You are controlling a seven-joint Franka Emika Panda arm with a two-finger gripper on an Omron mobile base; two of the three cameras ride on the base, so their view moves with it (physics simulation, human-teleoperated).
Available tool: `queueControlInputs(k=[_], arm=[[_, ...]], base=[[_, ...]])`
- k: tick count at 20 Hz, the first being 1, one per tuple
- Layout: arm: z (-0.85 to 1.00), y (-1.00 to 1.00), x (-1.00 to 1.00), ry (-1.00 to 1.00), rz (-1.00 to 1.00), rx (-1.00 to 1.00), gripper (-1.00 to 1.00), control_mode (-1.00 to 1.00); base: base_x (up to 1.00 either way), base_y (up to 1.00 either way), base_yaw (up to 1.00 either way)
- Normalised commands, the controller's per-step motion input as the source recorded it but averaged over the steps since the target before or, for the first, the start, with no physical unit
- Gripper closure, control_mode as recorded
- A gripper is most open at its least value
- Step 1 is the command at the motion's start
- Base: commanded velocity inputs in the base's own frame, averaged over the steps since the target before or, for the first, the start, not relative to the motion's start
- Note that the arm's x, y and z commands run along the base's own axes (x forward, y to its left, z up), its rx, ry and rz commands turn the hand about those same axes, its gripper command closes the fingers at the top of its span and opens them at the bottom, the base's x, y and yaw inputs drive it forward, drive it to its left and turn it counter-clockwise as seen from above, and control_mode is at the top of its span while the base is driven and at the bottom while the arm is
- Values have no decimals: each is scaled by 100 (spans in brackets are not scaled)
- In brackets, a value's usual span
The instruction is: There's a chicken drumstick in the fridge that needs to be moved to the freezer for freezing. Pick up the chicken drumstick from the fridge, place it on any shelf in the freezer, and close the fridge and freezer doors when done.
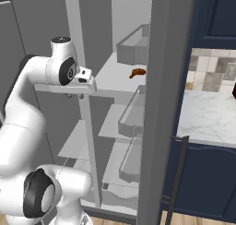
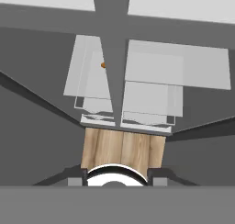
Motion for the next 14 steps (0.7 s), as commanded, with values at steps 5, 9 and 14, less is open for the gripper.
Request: queueControlInputs(k=[5, 9, 14], arm=[[0, -1, -41, -2, 0, 0, -100, -100], [1, -7, -58, -11, 0, -1, -100, -100], [4, -33, -25, -4, -1, -3, -100, -100]], base=[[0, 0, 0], [0, 0, 0], [0, 0, 0]])
